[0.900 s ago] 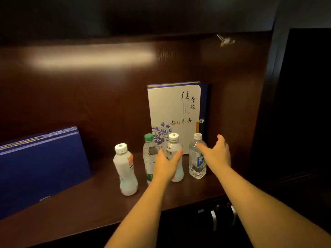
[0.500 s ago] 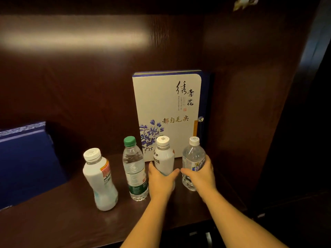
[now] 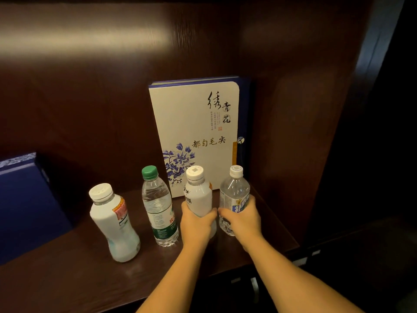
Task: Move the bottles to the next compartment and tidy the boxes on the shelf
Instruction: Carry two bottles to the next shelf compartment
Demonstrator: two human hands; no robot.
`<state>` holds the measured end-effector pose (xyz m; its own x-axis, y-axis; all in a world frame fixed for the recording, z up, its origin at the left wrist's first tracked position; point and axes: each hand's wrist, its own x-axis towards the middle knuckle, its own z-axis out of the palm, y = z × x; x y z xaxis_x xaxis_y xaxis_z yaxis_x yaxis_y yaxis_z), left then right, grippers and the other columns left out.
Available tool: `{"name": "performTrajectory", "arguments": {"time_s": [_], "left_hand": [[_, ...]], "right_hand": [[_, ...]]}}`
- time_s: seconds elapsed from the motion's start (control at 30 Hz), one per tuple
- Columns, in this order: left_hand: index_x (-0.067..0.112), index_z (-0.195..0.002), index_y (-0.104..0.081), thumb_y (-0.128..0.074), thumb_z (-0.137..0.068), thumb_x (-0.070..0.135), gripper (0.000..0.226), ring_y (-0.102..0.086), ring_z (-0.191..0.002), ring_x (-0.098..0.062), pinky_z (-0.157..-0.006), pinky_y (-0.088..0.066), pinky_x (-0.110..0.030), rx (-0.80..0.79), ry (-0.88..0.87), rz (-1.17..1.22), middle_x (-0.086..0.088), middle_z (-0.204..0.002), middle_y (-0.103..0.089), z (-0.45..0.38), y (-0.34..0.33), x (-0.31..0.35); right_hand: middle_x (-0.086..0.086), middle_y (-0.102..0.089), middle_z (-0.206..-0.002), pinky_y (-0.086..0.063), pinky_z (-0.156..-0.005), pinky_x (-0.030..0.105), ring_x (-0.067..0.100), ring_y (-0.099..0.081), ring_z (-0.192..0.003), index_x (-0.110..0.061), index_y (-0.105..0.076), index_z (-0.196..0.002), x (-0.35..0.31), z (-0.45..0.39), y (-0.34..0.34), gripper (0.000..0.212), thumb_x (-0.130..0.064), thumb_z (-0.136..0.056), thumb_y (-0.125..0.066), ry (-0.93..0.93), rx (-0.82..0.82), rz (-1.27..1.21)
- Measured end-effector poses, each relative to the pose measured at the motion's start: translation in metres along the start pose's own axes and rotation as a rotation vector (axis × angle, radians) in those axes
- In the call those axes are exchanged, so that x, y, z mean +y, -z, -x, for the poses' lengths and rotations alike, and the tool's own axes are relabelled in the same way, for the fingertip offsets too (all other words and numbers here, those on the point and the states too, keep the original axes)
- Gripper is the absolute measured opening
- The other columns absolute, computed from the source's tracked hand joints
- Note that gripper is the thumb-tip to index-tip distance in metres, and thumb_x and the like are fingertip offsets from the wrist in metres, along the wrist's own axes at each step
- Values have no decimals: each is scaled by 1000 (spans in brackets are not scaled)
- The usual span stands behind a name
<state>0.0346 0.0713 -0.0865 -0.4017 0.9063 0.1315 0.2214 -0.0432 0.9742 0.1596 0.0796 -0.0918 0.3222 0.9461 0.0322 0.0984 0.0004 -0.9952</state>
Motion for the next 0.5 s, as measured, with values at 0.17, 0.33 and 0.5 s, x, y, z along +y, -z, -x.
{"name": "performTrajectory", "arguments": {"time_s": [0.17,0.33,0.5], "left_hand": [[33,-103,-41,-75,-50,42,63,-60,-86,-10,-74,-50,-35,-82,-72,58,15,-94,-58,39,10,26],[39,-98,-43,-77,-53,35,57,-60,-85,-2,-65,-46,-27,-194,-143,142,15,-97,-60,94,12,42],[42,-99,-41,-77,-53,40,58,-62,-82,-2,-61,-46,-24,-334,-157,129,14,-94,-63,144,-20,60]], "right_hand": [[-13,-68,-97,-49,-66,21,11,-67,-89,-34,-54,-112,-17,36,26,70,-41,-50,-87,52,1,-16],[-19,-69,-89,-49,-63,15,-3,-66,-81,-53,-52,-93,-22,82,77,60,-49,-42,-84,111,55,-33],[-10,-72,-100,-57,-72,24,5,-70,-91,-49,-53,-105,-22,104,146,69,-38,-47,-89,121,98,-48]]}}
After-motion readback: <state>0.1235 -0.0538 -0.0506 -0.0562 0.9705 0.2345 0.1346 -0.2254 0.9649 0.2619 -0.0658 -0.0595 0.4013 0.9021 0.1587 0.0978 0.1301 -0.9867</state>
